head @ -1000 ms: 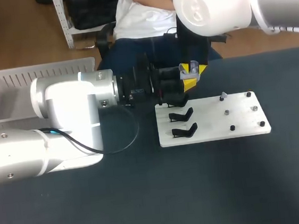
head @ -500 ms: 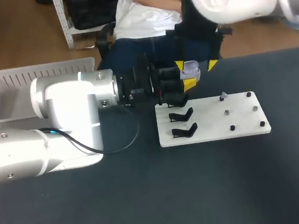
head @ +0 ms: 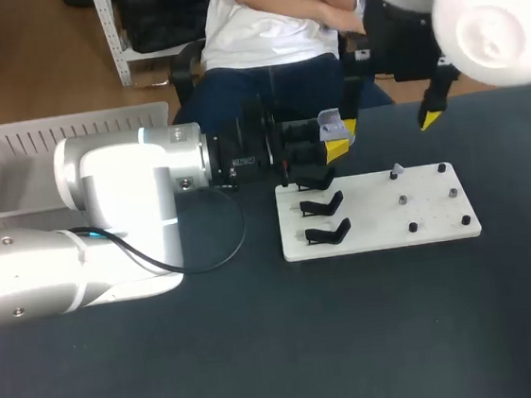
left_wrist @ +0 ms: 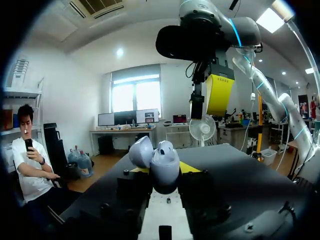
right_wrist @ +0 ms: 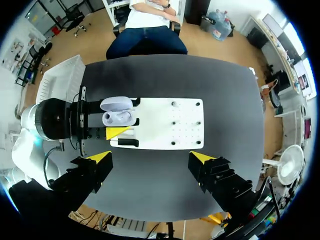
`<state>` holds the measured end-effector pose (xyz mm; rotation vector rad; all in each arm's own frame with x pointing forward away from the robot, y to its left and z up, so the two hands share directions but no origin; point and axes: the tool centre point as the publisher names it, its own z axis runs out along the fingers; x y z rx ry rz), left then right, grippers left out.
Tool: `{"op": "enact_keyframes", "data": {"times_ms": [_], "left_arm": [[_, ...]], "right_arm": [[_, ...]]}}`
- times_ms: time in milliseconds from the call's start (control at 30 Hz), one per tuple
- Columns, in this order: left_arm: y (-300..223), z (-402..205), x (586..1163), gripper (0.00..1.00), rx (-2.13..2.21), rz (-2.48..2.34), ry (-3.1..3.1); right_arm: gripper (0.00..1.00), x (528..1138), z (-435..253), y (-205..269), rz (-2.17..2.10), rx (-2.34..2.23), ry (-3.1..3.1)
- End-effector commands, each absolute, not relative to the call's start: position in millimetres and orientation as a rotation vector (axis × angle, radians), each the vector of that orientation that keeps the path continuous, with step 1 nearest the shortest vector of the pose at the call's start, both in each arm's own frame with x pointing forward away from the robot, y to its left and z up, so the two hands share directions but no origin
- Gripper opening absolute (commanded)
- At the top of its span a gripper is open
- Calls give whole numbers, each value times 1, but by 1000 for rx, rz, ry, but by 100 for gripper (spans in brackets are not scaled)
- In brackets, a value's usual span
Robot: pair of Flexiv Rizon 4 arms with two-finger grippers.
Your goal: Pick up each earbud case from the left stands, insert the matching earbuds, close the lid, and place the case in the box.
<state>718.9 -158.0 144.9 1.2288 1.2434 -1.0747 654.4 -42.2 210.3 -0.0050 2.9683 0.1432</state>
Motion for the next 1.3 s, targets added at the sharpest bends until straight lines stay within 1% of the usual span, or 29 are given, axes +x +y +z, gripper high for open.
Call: {"op": "enact_keyframes", "data": {"times_ms": [33,233,767,1033,1300], "left_arm": [[-158,144,717,0,1221,-1068,1240],[-158,144,717,0,1221,-1068,1240],[-158,144,717,0,1221,-1068,1240],[-158,144,717,0,1221,-1068,1240],[-158,144,717,0,1221,-1068,1240]], "right_arm": [[100,639,205,-58,180,72,2780],[100,641,186,-73,200,235,2732],[100,641,186,-73,200,235,2732],[100,659,162,-106,332,270,2664],[100,682,124,-104,273,205,2679]]}}
